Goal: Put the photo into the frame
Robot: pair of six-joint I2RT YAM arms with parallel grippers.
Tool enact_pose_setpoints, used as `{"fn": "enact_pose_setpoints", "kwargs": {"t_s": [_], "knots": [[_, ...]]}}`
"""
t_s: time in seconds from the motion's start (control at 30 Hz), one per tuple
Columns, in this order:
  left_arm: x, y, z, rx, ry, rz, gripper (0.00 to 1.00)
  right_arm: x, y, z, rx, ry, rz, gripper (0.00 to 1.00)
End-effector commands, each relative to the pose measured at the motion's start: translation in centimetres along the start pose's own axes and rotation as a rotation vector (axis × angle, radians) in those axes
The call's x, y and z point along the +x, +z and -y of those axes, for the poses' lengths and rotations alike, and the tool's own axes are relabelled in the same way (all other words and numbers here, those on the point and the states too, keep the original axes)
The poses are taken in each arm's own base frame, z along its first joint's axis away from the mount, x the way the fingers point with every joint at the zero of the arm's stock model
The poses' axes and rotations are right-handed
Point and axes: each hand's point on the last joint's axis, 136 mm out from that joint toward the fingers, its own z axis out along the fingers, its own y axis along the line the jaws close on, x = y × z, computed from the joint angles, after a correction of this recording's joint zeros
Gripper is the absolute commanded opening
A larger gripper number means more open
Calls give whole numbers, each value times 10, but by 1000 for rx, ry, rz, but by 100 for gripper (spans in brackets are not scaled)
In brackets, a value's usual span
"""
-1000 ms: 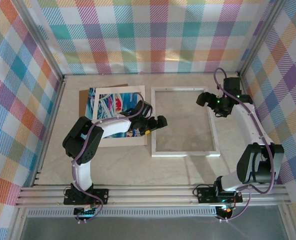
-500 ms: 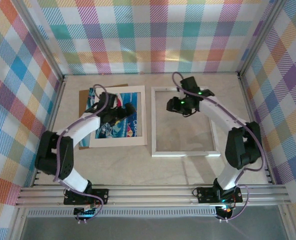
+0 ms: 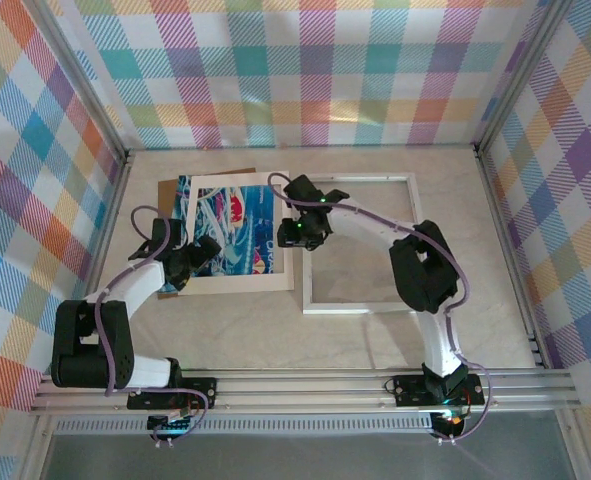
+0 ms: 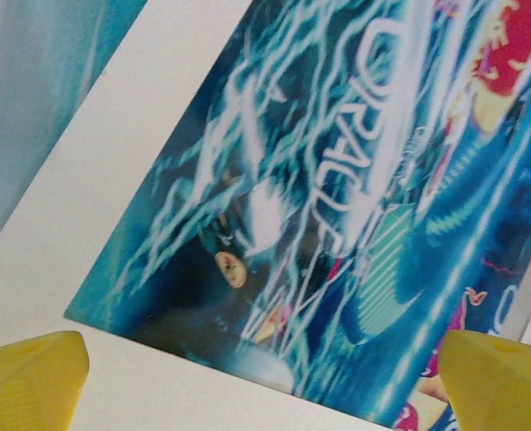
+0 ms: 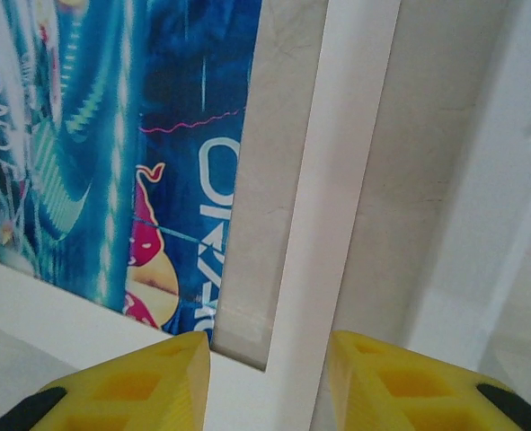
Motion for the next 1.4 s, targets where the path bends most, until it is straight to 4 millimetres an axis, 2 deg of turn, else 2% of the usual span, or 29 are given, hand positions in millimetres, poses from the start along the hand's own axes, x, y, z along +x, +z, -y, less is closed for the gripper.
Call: {"fn": "enact_pose_setpoints", "kwargs": {"t_s": [0.0, 0.23, 0.4, 0.57, 0.77, 0.9, 1.1, 1.37], "knots": [[-6, 2, -1, 17, -24, 33, 100, 1, 8, 3, 36, 30, -21, 40], [-8, 4, -13, -5, -44, 53, 100, 14, 28, 3, 82, 27, -65, 41], [-2, 9, -19, -16, -40, 32, 100, 18, 34, 21, 179, 43, -77, 42], [3, 12, -21, -13, -41, 15, 100, 17, 26, 48, 355, 12, -63, 43], [2, 10, -16, 5, -35, 15, 100, 20, 28, 36, 309, 2, -82, 44], [2, 10, -16, 7, -34, 15, 100, 30, 28, 14, 224, -6, -96, 46], [3, 10, -17, 9, -33, 17, 100, 58, 23, -4, 210, -25, -129, 49], [4, 13, -15, 19, -31, 11, 100, 98, 16, -3, 241, 7, -208, 53]]}}
